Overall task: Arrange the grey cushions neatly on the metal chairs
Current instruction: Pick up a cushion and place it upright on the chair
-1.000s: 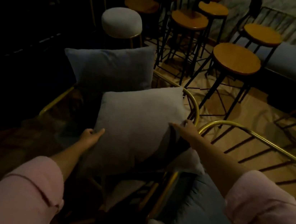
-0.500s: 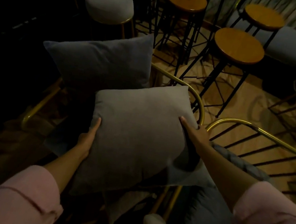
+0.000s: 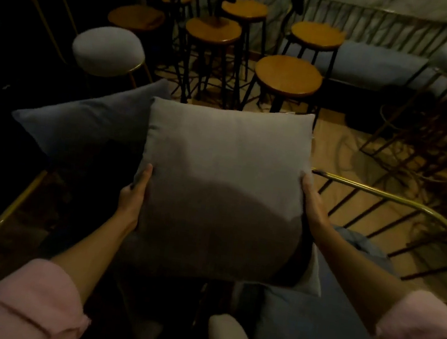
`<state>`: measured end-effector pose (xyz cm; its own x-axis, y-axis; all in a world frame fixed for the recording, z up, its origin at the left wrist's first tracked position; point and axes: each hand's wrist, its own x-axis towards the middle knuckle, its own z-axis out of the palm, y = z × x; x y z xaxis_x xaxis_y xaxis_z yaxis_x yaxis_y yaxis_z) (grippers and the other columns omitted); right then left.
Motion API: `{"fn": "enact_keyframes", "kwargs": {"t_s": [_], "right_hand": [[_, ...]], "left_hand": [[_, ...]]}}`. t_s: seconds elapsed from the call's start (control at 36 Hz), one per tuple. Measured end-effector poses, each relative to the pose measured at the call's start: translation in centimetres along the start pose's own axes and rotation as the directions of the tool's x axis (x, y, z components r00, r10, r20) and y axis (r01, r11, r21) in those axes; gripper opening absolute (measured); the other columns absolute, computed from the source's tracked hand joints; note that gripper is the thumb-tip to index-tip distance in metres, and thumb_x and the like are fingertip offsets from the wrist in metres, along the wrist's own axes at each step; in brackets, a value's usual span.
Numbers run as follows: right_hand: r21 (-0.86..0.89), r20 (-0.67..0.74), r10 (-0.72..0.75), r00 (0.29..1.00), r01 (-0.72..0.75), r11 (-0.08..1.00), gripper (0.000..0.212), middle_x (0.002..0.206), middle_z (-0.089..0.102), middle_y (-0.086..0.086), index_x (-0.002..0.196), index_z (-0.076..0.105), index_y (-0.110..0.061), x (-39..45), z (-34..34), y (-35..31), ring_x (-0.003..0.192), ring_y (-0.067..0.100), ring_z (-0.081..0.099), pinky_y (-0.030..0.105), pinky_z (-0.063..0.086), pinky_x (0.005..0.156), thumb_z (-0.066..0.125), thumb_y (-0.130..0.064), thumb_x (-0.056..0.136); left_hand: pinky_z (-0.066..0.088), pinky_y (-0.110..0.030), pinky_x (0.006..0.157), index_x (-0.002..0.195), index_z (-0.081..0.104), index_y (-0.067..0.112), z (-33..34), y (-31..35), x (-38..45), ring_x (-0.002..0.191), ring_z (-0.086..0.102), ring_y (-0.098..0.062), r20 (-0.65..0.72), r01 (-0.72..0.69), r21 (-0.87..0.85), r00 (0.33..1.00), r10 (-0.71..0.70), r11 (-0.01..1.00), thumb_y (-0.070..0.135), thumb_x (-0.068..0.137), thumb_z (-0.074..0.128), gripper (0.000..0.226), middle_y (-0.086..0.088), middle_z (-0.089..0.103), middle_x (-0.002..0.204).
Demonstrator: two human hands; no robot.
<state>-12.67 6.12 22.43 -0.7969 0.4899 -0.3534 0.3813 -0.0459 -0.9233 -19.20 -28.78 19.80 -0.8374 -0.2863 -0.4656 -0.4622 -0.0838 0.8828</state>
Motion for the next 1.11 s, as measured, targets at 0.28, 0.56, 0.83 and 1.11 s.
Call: {"fn": "enact_keyframes", "kwargs": {"t_s": [0.28,0.56,0.83,1.11], "right_hand": [[0.102,0.06,0.034,0.998,-0.04,0.994,0.074,0.128,0.06,0.004,0.131,0.05,-0.035,1.3,-20.5,0.0,0.112,0.026,0.06,0.052,0.05,0.094,0.051,-0.082,0.074],[0.157,-0.121,-0.06,0.991,0.078,0.985,0.101,0.133,0.047,-0.003,0.151,0.026,-0.03,5.6,-34.3,-1.2,0.114,0.021,0.052,0.037,0.047,0.088,0.077,-0.058,0.068],[0.214,-0.082,-0.077,0.994,0.093,0.972,0.099,0.14,0.047,-0.005,0.15,0.026,-0.028,13.0,-39.3,-2.1,0.121,0.015,0.047,0.034,0.045,0.093,0.078,-0.051,0.069],[0.194,-0.076,0.119,0.99,-0.102,0.976,0.084,0.148,0.043,-0.004,0.149,0.027,-0.036,19.5,-38.5,5.5,0.124,0.02,0.045,0.048,0.046,0.092,0.071,-0.052,0.08]], "left_hand": [[0.043,-0.037,0.108,0.134,0.058,0.012,16.6,2.4,-8.9,0.12,0.059,-0.02,0.423,-0.156,0.034,0.897,0.127,0.987,0.062,0.079,0.064,0.074,-0.003,0.062,0.133],[0.059,-0.032,0.084,0.118,0.048,0.017,32.4,2.8,-13.6,0.09,0.067,-0.018,0.477,-0.186,0.036,0.866,0.147,0.982,0.028,0.085,0.074,0.044,-0.004,0.063,0.116],[0.049,-0.035,0.102,0.13,0.06,0.012,42.3,1.8,-12.3,0.113,0.063,-0.021,0.5,-0.138,0.081,0.862,0.079,0.987,0.039,0.069,0.084,0.071,-0.001,0.067,0.125],[0.041,-0.041,0.111,0.148,0.037,0.015,47.2,-4.3,-6.6,0.135,0.048,-0.028,0.386,-0.145,0.254,0.922,0.037,0.956,0.065,0.046,0.085,0.124,-0.004,0.049,0.149]]}}
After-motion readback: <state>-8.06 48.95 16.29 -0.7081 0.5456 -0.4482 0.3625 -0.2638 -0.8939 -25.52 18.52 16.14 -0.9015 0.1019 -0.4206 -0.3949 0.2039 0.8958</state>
